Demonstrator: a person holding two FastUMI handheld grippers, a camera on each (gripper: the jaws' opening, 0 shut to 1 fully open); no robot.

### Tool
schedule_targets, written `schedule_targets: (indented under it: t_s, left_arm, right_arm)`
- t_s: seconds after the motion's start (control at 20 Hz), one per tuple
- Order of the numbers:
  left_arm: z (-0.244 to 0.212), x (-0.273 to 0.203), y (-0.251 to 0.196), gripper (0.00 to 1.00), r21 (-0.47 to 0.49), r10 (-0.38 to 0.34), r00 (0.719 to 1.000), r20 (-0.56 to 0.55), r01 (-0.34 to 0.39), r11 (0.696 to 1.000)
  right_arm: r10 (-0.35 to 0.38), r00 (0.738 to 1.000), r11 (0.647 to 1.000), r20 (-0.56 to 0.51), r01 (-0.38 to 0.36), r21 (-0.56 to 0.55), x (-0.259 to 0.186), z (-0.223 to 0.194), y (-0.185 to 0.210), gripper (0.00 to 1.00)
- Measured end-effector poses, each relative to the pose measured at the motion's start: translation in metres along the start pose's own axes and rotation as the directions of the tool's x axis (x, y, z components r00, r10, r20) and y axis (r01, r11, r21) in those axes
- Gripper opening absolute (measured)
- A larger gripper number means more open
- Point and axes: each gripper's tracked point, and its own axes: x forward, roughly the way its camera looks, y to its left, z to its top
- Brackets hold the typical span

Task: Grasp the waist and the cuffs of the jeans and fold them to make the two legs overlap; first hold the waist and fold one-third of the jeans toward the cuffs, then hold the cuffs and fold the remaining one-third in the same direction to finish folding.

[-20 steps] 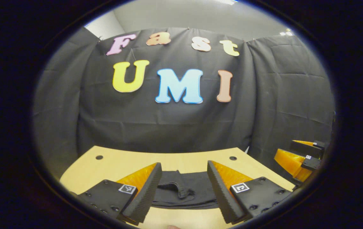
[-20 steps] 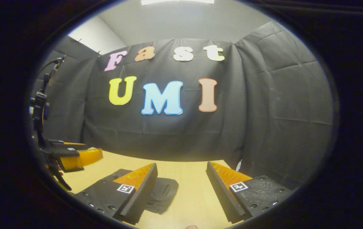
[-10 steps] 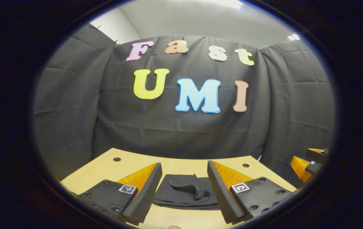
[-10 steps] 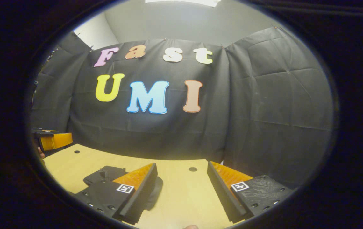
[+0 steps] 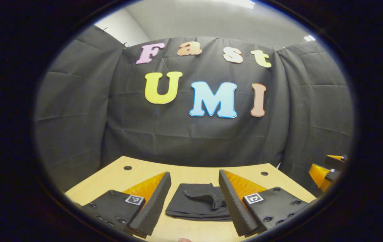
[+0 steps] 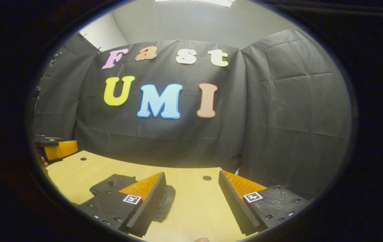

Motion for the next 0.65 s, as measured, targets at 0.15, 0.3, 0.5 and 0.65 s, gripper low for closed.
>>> schedule_targets:
  t_s: [0.15, 0.3, 0.5, 0.65]
  left_arm:
    - [0.006, -0.003, -0.001, 0.93, 0.009, 0.004, 1.0, 0.013, -0.004, 1.0]
    - [0.009, -0.002, 0.001, 0.92, 0.021, 0.009, 1.0, 0.024, -0.01, 1.0]
    - [0.011, -0.001, 0.004, 0.92, 0.029, 0.021, 0.999, 0.035, -0.022, 0.999]
    - [0.015, -0.003, 0.007, 0.92, 0.03, 0.042, 0.998, 0.048, -0.043, 0.999]
  right_arm:
    - [0.004, 1.0, 1.0, 0.001, -0.004, 0.001, 0.001, 0.001, 0.002, 0.94]
    - [0.014, 1.0, 1.0, 0.001, -0.014, 0.009, 0.003, 0.001, 0.005, 0.94]
    - [0.03, 1.0, 1.0, 0.003, -0.03, 0.004, 0.007, 0.002, 0.009, 0.94]
    - [0.044, 0.998, 0.999, 0.037, -0.044, 0.002, 0.008, 0.013, 0.012, 0.94]
